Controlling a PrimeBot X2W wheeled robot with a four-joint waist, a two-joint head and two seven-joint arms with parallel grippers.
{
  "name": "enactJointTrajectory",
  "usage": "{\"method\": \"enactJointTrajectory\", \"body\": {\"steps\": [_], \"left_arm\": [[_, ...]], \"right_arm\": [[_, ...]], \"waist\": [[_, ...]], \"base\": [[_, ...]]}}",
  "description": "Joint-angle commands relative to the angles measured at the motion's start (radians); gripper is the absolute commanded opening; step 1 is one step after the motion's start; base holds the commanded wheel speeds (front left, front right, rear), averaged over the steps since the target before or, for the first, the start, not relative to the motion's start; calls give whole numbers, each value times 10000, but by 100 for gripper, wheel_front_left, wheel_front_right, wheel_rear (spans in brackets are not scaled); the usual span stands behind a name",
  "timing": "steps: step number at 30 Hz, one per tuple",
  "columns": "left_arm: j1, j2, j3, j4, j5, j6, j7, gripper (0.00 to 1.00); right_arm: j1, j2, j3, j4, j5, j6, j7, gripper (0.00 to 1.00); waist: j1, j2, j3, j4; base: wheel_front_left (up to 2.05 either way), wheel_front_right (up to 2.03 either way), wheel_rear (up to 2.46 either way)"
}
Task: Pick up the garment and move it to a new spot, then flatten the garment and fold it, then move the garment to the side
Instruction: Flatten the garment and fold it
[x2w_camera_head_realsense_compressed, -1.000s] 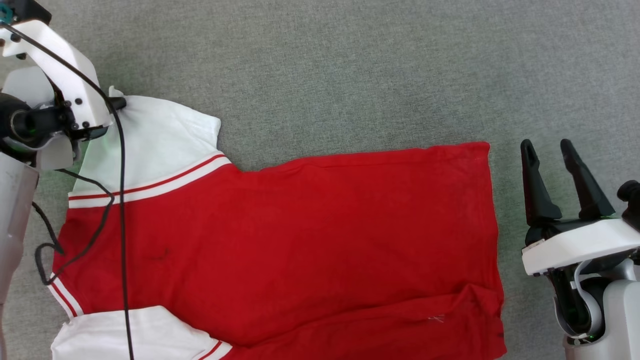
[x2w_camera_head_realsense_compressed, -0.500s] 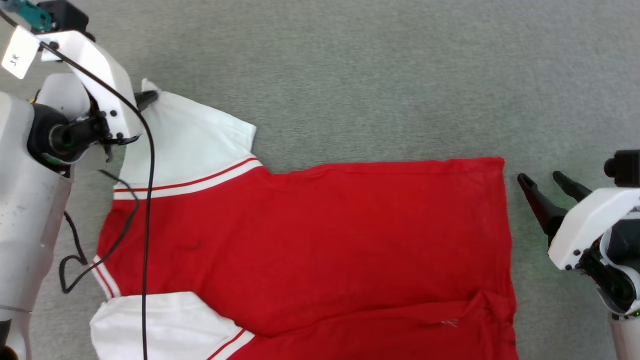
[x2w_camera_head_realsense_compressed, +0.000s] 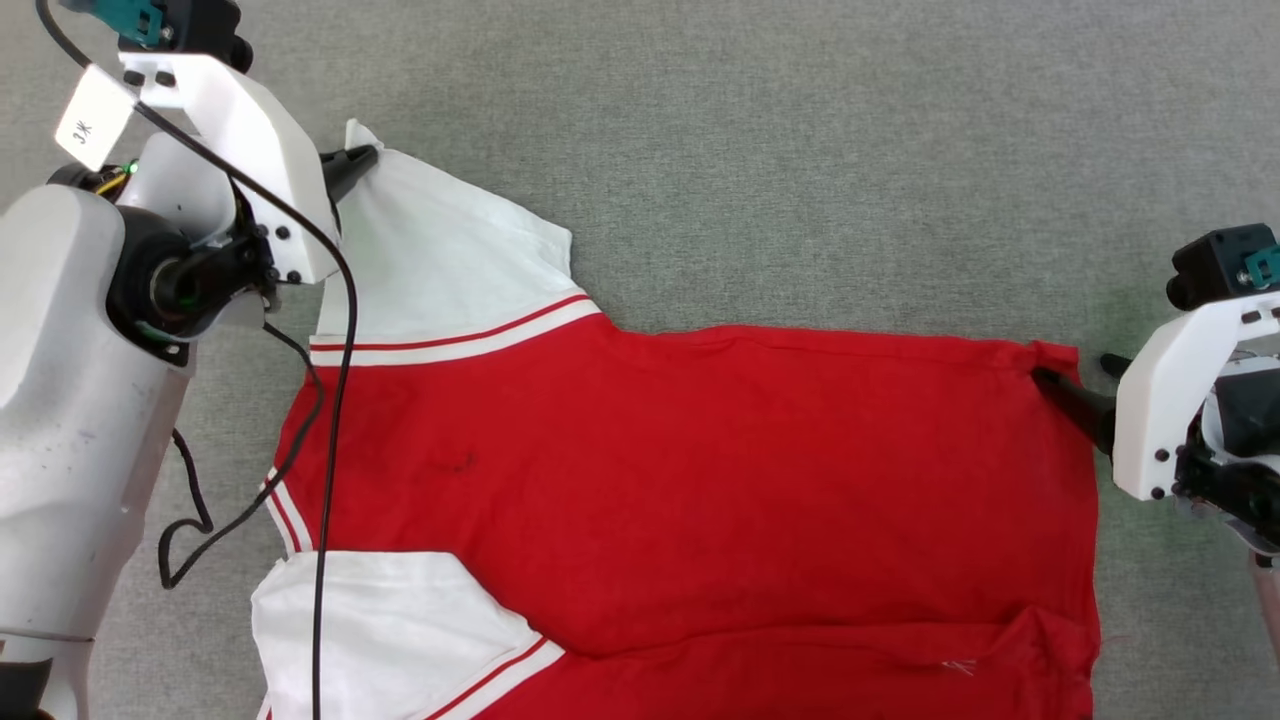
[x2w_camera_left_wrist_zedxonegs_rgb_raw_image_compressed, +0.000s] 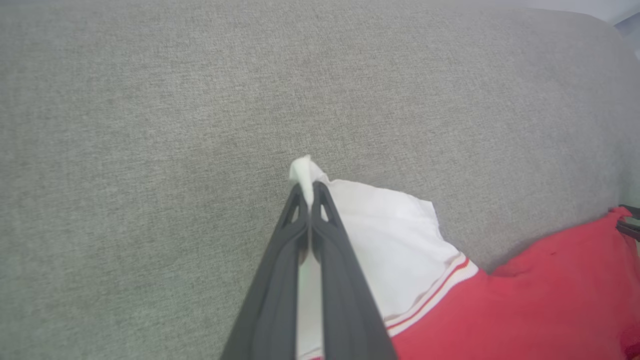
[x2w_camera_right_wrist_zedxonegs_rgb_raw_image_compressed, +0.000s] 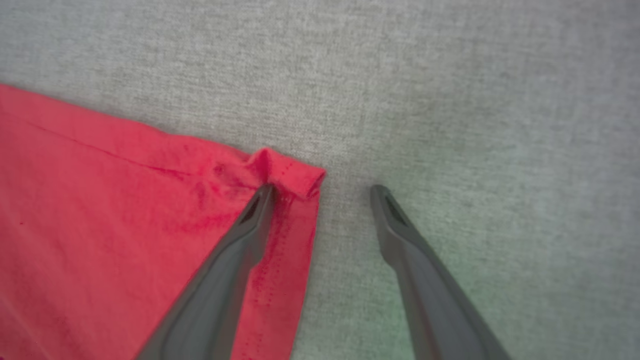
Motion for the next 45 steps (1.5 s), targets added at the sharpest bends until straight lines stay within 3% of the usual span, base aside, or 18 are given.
{"method": "enactJointTrajectory", "body": {"steps": [1,2,3,4,10,16,25,38,45], "left_arm": [[148,-26,-24,-82,28,-45,-92,0],[178,-37,-19,-123,32,-58,-167,0],[203,-35,16,-137,42,-39,-244,0],[234,-51,25,-150,43,-47,-311,0],[334,-44,150,-164,73,-83,-790,0],[613,58,310,-122,124,-105,-1475,0],[2398,354,783,-815,-218,51,-2479,0],[7244,509,1080,-3231,-832,1199,-3660,0],[9176,405,1287,-3796,-1328,1751,-3959,0]], "right_arm": [[275,237,423,555,127,6,465,95],[275,294,480,700,202,15,650,42],[265,340,519,836,248,15,832,11],[230,328,556,929,256,15,967,0],[-364,150,78,837,253,-2,1151,0],[-743,11,-657,92,-43,-5,475,0],[410,393,-1516,-480,-388,-4,-278,0],[3182,1065,-1831,-1137,-211,-2,-1058,0],[4176,1315,-1928,-1003,-208,-2,-1475,0]], "waist": [[-1,0,33,74],[-1,0,32,107],[-1,0,28,133],[-1,0,21,161],[-1,0,-119,311],[-1,0,-651,439],[-1,0,-1820,611],[-1,0,-3035,821],[-1,0,-3341,806]], "base": [[0,0,0],[0,0,0],[0,0,0],[0,0,0],[0,0,0],[0,0,0],[0,0,0],[0,0,0],[0,0,0]]}}
